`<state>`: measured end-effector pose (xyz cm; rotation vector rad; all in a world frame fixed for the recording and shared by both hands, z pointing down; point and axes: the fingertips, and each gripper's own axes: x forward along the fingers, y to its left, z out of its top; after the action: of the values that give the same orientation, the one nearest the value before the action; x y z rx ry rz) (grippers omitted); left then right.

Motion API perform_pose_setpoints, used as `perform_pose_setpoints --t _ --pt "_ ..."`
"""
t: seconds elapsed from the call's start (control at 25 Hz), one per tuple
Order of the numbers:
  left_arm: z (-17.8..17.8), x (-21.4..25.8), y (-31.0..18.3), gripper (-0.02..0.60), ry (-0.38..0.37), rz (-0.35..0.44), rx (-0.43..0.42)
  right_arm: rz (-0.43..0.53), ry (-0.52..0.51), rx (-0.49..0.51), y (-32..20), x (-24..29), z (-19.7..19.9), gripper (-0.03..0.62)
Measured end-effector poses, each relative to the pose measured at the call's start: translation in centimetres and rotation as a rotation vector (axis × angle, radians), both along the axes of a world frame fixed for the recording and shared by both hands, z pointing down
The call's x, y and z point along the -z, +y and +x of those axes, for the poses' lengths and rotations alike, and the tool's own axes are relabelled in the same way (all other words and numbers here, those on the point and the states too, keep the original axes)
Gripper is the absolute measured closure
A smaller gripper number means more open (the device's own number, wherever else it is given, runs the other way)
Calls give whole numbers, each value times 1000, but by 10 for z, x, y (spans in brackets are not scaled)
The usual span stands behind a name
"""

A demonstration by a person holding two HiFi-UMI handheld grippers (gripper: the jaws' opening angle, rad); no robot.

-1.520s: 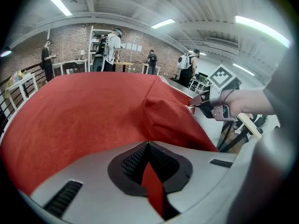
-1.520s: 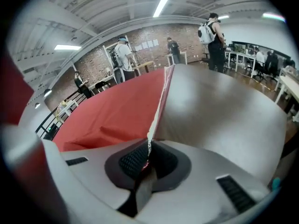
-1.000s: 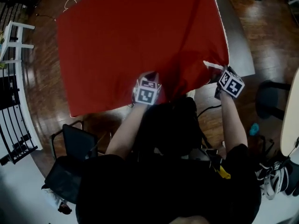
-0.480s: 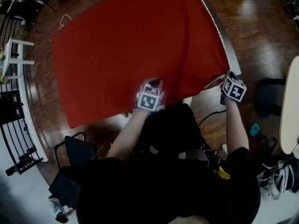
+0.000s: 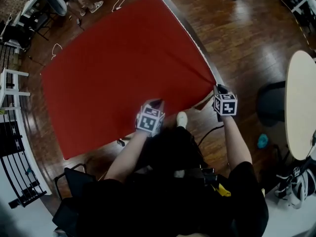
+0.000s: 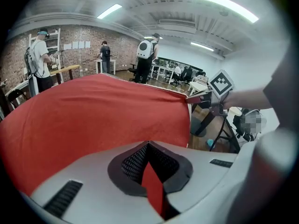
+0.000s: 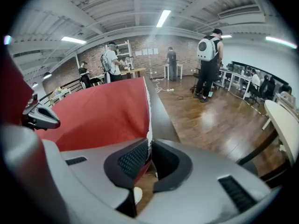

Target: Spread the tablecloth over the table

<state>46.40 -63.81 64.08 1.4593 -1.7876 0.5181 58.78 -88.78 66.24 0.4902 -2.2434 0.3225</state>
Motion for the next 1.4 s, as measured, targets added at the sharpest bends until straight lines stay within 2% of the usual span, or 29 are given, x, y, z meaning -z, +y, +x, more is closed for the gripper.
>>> perform_pose_setpoints --t 0.08,0.24,0.36,0.44,0.56,0.6,0.68,0.76,0.88,1.04,1.2,1.4 --pt "7 -2 -6 586 0 -13 -18 21 45 -11 -9 -9 9 556" --pt "10 -3 -18 586 -14 -38 -43 121 108 -114 -55 -5 42 559" --pt "7 -4 -27 586 -17 -45 -42 61 97 -212 -67 -15 74 559" --pt "8 -5 -34 586 -22 -45 -47 25 40 -226 -60 -14 75 559" --pt "11 -1 -47 586 -26 -34 -65 28 -56 -212 -42 3 62 559" --pt "11 0 -51 586 -26 -29 -71 32 -101 -198 -34 11 55 580" --pt "11 2 -57 586 -21 -22 -82 29 -194 -126 -15 26 35 586" --pt "13 0 -60 586 -17 -24 -90 23 -223 -26 7 26 18 586" --pt "17 -1 -62 586 -16 -30 -92 24 -169 38 17 7 9 586" --pt "17 -3 -65 586 -17 -27 -86 15 -106 25 6 -14 12 586" --pt "14 -8 -62 586 -5 -33 -66 52 -18 37 -7 -24 24 588" --pt "9 -9 -64 586 3 -22 -27 76 -24 98 -13 -21 23 588"
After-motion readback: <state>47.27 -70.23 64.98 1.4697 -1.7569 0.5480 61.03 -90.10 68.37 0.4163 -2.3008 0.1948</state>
